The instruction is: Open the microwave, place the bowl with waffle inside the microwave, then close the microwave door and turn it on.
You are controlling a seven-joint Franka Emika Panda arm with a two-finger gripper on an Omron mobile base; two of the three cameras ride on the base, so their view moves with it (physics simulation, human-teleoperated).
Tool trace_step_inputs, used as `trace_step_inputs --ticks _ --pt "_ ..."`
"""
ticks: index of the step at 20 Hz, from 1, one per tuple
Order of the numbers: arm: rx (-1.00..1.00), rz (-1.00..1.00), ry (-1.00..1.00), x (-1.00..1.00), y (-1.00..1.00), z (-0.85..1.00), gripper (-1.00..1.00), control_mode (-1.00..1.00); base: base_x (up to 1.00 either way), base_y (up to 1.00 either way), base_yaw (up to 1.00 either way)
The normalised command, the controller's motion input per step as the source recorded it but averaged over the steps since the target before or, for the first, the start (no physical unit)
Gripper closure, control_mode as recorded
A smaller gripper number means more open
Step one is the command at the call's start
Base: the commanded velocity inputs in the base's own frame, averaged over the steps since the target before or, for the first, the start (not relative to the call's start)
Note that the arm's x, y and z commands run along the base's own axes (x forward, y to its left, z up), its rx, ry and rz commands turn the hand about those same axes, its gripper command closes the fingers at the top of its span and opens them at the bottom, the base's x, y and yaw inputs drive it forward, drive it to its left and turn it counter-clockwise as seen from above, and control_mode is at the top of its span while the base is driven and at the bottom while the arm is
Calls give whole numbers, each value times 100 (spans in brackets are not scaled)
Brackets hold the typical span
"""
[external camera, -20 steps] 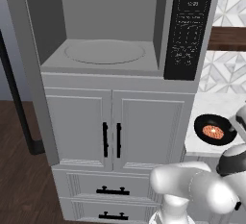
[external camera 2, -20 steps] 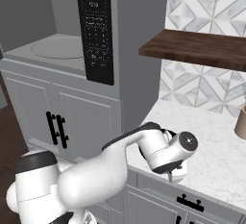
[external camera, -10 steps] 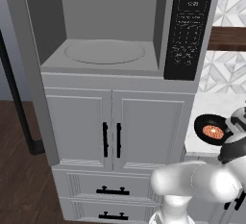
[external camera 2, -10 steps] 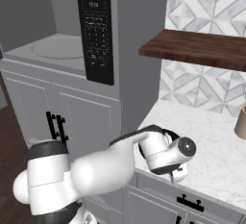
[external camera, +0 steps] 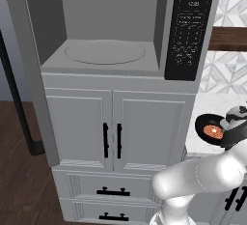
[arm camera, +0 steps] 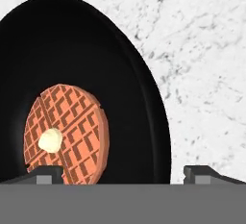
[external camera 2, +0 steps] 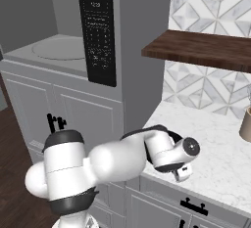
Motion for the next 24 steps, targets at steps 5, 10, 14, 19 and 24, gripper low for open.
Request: trace_step_inputs --ticks 5,10,14,19,24 --pt "-6 7 3 23 0 -18 -100 -100 0 0 0" --pt "-8 2 5 19 4 -3 100 -100 0 0 0" --pt "-9 0 5 8 16 0 100 -100 0 0 0" --pt "-13 0 8 1 26 -3 100 -100 0 0 0" --pt "-4 -3 1 -12 1 1 100 -100 0 0 0"
